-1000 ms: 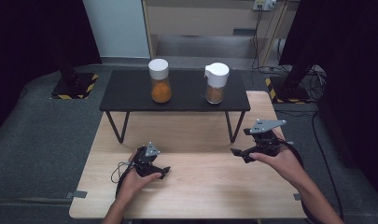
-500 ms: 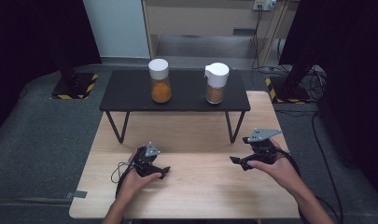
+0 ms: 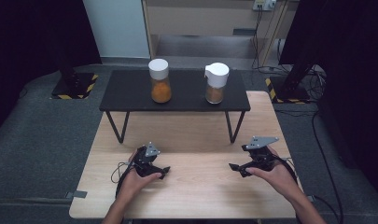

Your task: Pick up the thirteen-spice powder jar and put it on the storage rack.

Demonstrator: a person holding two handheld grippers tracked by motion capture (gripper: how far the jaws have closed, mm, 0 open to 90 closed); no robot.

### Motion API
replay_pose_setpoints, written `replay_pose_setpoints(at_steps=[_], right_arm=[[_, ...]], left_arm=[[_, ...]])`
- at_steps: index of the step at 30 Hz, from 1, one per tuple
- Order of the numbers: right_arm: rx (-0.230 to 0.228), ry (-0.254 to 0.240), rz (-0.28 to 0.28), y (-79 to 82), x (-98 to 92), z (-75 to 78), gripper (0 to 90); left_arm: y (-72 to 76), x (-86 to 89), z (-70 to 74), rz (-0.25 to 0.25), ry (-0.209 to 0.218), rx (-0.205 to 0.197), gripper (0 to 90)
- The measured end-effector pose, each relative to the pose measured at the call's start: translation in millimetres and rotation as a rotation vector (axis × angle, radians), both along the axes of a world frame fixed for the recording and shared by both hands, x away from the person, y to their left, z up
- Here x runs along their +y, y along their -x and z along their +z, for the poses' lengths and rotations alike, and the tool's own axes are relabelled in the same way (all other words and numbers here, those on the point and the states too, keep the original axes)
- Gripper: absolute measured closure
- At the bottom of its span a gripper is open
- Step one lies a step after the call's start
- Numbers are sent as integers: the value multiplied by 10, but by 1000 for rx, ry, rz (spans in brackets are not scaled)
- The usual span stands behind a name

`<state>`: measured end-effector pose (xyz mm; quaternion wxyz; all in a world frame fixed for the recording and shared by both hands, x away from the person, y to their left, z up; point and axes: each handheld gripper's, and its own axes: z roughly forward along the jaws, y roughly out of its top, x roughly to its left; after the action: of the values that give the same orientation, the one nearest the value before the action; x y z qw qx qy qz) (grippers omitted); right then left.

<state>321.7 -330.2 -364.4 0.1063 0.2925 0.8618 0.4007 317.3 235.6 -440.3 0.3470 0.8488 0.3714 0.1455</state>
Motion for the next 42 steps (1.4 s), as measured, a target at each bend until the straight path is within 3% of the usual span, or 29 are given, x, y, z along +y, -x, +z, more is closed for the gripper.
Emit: replay_pose_setpoints(at_steps=[7,26,42], right_arm=[[11,31,-2,3,50,-153,64],[35,36,-71,-4,-62,-467,62],[16,19,-134,17,-167,-661,44]], left_arm=[[0,0,-1,0,0,0,0],[1,0,0,0,0,0,0],[0,1,0,0,0,0,0]])
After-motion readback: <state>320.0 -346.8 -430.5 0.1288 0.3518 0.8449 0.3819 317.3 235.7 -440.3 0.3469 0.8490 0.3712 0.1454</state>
